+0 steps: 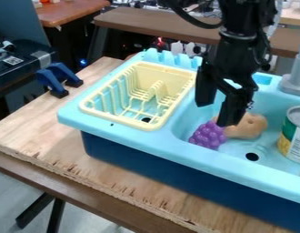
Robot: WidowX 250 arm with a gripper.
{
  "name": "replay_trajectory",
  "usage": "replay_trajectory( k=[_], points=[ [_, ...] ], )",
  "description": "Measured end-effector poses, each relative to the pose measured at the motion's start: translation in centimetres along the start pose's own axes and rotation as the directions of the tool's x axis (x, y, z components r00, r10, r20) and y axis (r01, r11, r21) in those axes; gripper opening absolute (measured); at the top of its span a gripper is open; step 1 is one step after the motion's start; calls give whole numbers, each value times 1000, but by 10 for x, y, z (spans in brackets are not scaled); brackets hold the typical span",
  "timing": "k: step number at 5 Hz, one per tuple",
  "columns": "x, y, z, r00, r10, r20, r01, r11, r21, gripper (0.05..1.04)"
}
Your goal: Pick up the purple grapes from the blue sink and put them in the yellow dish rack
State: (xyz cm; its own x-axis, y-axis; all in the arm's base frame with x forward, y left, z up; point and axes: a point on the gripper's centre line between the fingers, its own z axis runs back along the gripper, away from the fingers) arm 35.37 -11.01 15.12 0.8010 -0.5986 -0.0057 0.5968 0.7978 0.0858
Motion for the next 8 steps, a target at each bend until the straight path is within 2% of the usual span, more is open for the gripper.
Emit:
replay_trajectory(
  k=[1,2,3,4,5,6,7,8],
  points=[
    [2,-1,-12,999,6,-47,-5,1000,18,1002],
    [-4,-1,-20,992,44,-119,-44,999,3,1002],
    [-6,-3,-24,986,82,-144,-83,997,2,1002],
    [-4,-6,-40,983,77,-165,-77,997,7,1002],
    [-7,-7,-64,966,66,-251,-67,998,4,1002],
    [1,2,-69,961,64,-268,-60,998,21,1002],
    [6,5,-69,961,59,-270,-54,998,27,950],
    [9,-3,-65,964,34,-265,-23,999,42,852]
  ],
)
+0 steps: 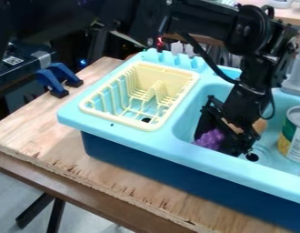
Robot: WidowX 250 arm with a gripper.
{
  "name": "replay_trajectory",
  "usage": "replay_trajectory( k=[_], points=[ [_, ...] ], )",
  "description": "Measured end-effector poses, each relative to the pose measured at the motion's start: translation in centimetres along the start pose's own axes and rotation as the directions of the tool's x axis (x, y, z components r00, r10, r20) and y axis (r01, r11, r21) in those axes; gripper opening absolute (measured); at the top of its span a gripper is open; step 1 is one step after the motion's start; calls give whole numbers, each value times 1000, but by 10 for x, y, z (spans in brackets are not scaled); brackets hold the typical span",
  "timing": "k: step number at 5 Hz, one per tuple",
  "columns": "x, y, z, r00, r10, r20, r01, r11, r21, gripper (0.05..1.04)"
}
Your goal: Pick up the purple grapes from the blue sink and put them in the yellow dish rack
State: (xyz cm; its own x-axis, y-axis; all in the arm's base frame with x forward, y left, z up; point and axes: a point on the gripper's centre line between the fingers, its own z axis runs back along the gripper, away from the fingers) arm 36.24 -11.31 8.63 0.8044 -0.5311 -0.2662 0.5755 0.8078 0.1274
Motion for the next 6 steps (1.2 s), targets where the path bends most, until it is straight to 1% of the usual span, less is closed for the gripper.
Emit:
replay_trajectory(
  k=[1,2,3,4,5,6],
  points=[
    [-2,-3,17,996,-42,78,42,999,-3,852],
    [-18,-5,71,955,-75,287,82,997,-14,852],
    [-32,-2,93,927,-59,369,83,995,-51,852],
    [-56,9,89,921,20,390,36,990,-137,852],
    [-97,32,75,914,133,383,-59,978,-200,852],
    [-129,58,63,892,219,395,-128,961,-245,852]
  ],
)
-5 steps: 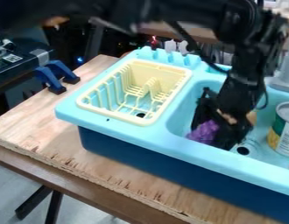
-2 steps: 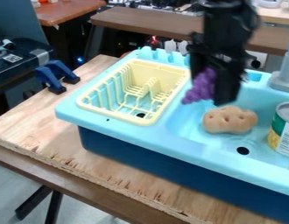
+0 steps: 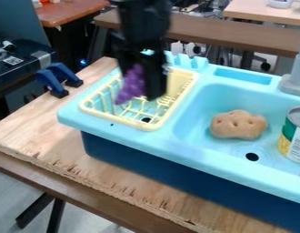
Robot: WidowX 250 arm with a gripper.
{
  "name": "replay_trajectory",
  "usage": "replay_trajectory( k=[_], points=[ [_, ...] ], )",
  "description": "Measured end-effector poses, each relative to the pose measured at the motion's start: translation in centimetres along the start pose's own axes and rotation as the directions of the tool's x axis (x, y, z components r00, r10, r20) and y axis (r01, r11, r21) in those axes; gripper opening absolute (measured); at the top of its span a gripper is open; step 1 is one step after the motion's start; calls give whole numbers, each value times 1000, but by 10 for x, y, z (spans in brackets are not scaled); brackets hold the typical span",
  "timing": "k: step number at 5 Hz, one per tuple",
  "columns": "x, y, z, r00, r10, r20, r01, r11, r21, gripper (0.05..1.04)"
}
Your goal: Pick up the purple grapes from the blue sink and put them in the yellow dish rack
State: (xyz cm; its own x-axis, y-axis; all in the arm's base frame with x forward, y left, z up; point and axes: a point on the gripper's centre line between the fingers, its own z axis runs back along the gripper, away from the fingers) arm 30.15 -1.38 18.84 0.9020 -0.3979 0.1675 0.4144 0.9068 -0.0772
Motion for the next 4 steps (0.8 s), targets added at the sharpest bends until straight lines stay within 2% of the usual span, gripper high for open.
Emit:
replay_trajectory(
  k=[1,2,3,4],
  points=[
    [-8,20,4,999,43,10,-43,999,8,852],
    [-7,28,4,996,66,55,-65,998,-13,852],
    [-3,35,-7,996,79,42,-79,997,-7,852],
    [5,39,-16,992,120,44,-121,992,19,852]
  ],
)
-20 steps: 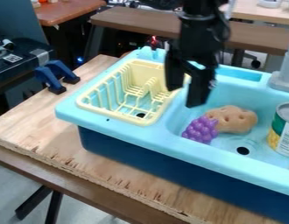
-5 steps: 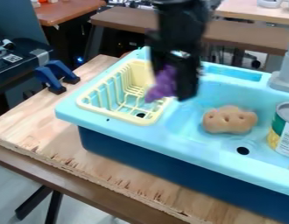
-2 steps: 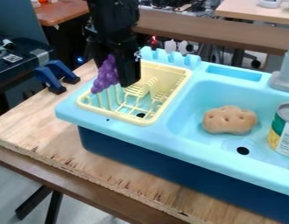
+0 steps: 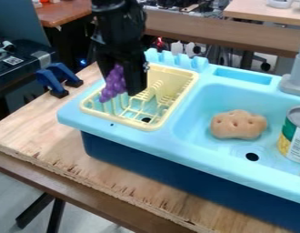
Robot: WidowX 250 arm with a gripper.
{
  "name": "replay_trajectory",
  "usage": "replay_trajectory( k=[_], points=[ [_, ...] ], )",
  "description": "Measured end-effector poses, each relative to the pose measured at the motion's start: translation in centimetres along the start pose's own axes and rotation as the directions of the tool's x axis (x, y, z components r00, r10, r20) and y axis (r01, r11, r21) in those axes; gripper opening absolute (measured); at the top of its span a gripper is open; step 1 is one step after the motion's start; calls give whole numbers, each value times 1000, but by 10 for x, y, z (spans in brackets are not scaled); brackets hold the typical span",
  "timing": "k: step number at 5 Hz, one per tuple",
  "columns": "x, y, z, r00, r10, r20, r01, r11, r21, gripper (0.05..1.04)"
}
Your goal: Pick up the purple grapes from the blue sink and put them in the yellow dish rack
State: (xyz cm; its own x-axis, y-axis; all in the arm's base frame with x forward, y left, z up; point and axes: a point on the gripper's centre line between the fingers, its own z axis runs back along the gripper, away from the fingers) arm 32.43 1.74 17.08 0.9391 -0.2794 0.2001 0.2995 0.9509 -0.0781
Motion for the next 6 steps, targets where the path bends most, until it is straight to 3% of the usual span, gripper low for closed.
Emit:
replay_trajectory(
  k=[1,2,4,5,6],
  points=[
    [6,5,-7,1000,26,-5,-26,999,36,852],
    [9,15,-18,997,80,-1,-80,996,43,852],
    [6,34,-34,990,135,-45,-133,990,48,851],
    [11,35,-36,979,201,-25,-198,976,93,851],
    [16,28,-38,977,213,-12,-210,970,125,912]
  ],
)
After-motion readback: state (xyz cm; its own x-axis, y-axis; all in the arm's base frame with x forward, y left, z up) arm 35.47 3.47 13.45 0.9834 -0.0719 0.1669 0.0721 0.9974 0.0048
